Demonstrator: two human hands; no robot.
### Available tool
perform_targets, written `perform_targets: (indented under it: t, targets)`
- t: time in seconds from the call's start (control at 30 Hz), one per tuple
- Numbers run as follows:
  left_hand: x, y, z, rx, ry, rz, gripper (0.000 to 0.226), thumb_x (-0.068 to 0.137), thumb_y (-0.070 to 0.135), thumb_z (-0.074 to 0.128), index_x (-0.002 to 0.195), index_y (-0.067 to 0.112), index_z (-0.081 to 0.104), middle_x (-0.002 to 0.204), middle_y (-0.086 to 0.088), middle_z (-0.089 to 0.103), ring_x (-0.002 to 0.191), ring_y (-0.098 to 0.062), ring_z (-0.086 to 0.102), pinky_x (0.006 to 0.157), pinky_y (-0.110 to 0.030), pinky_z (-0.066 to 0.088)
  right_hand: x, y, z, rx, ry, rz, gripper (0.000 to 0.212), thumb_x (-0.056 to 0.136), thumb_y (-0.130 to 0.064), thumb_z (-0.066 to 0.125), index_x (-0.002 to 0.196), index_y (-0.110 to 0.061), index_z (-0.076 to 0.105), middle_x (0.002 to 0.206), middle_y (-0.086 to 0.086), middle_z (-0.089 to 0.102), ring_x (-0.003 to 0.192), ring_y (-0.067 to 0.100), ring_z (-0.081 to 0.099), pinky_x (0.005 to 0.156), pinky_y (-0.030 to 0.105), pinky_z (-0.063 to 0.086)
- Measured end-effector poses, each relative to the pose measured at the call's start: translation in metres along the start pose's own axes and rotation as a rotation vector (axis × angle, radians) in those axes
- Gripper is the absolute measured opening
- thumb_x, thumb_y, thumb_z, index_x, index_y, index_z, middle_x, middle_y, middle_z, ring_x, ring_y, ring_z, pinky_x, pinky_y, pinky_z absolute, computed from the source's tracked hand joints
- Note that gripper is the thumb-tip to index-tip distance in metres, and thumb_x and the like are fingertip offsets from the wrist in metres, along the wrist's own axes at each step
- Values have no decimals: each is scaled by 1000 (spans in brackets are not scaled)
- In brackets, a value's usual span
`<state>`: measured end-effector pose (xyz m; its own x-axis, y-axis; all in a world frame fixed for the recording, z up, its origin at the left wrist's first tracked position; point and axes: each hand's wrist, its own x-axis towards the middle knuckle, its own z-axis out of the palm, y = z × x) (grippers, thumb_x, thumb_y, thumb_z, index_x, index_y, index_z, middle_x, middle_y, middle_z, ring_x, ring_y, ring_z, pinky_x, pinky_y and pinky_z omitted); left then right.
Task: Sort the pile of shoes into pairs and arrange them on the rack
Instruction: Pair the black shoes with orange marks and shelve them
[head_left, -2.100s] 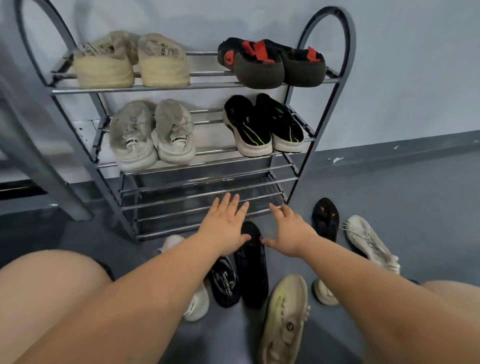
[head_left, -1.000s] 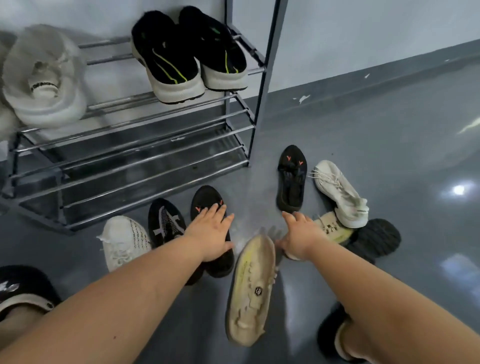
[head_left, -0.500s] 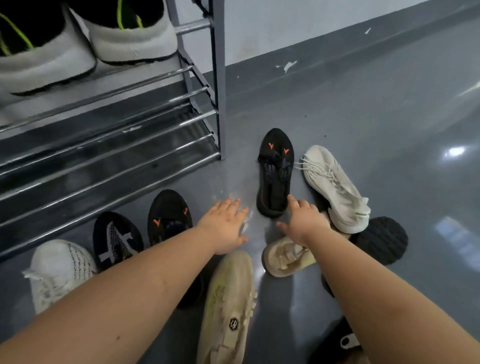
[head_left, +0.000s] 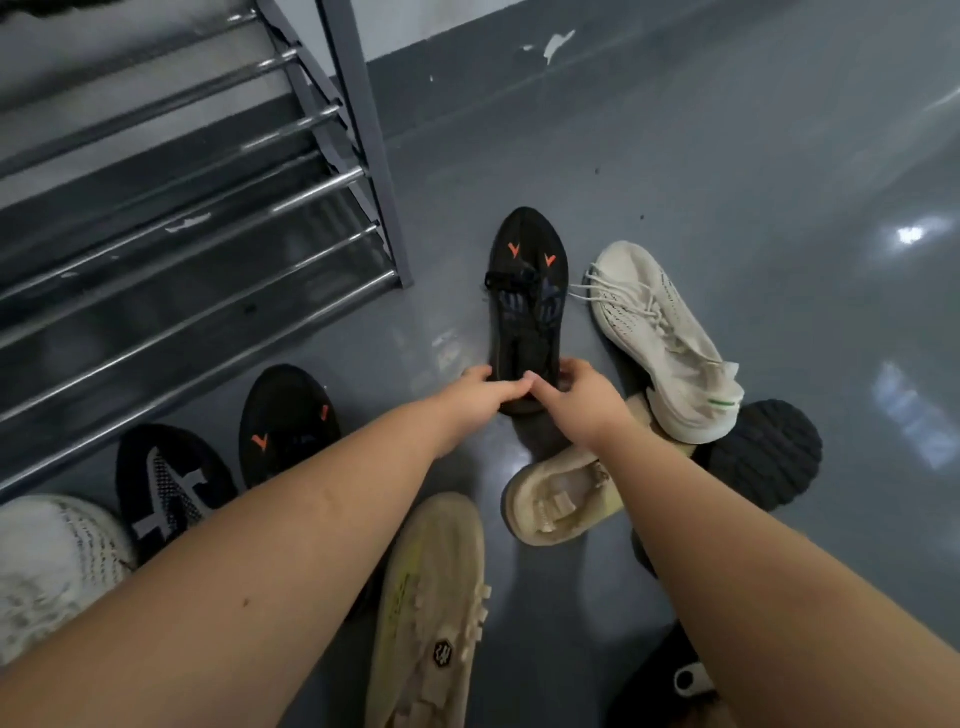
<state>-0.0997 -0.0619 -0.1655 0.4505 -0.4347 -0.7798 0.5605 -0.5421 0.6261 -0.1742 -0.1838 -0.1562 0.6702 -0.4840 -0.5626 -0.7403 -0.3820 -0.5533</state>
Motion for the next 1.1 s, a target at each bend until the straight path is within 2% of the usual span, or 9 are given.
perform_targets:
  t: [0.1, 0.2, 0.3, 0.4, 0.47, 0.67, 0.8, 0.93, 1.1]
  targets:
    - [-16, -3, 0, -254, 91, -37, 70, 83, 46, 61, 139, 16, 30, 135, -5, 50, 113, -16, 52, 81, -25, 41, -16, -15, 14, 144, 78, 16, 58, 84, -52, 59, 123, -10, 50, 115, 6, 63, 108, 23, 58, 78, 25, 37]
    - [-40, -14, -12, -250, 321, -15, 52, 88, 42, 56, 127, 12, 39, 130, -13, 52, 115, -28, 54, 96, -43, 47, -45, -28, 35, 331, 175, 64, 54, 79, -50, 67, 112, -10, 53, 110, 6, 62, 102, 21, 59, 77, 23, 37]
    - [-76, -23, -28, -392, 370, 15, 35, 94, 20, 51, 123, 2, 42, 130, -22, 50, 115, -34, 54, 87, -47, 51, -80, -40, 54, 524, 208, 134, 59, 71, -43, 78, 111, -12, 48, 109, 7, 58, 108, 24, 59, 83, 26, 43]
    - [-116, -39, -42, -447, 319, 16, 36, 95, 13, 49, 128, 0, 41, 131, -23, 49, 111, -32, 55, 74, -40, 52, -113, -52, 68, 729, 69, 265, 91, 68, -35, 82, 138, -2, 35, 128, 15, 54, 115, 28, 57, 97, 37, 48]
    - [-143, -55, -49, -479, 311, 13, 35, 95, 11, 49, 128, 3, 41, 130, -20, 49, 105, -28, 56, 66, -34, 52, -132, -55, 73, 782, -103, 266, 78, 72, -24, 81, 134, 5, 43, 118, 17, 62, 99, 29, 65, 82, 34, 56]
    - [-191, -126, -54, -358, 250, -6, 48, 93, 19, 55, 137, 14, 36, 125, -12, 54, 105, -25, 59, 75, -30, 51, -175, -38, 87, 741, -255, 192, 76, 76, 2, 73, 141, -6, 34, 104, 13, 65, 95, 30, 64, 67, 36, 56]
    - [-195, -165, -53, -213, 375, -126, 32, 93, 26, 53, 121, 10, 50, 116, -16, 56, 106, -29, 56, 72, -31, 46, -184, -17, 94, 523, -237, 94, 78, 77, 7, 70, 144, -8, 34, 112, 10, 65, 96, 22, 61, 86, 33, 51]
    - [-190, -191, -58, -331, 351, -301, 43, 91, 26, 55, 130, 7, 47, 129, -17, 53, 117, -34, 52, 83, -40, 52, -180, -2, 89, 318, -281, 32, 79, 78, 6, 69, 145, -14, 33, 123, 9, 61, 102, 19, 58, 94, 29, 46]
    - [-181, -196, -60, -502, 321, -334, 57, 88, 30, 60, 139, 20, 36, 138, -6, 42, 120, -29, 44, 86, -40, 49, -164, 2, 92, 471, -235, 98, 73, 80, 6, 67, 143, -12, 37, 109, 2, 59, 93, 17, 59, 86, 26, 47]
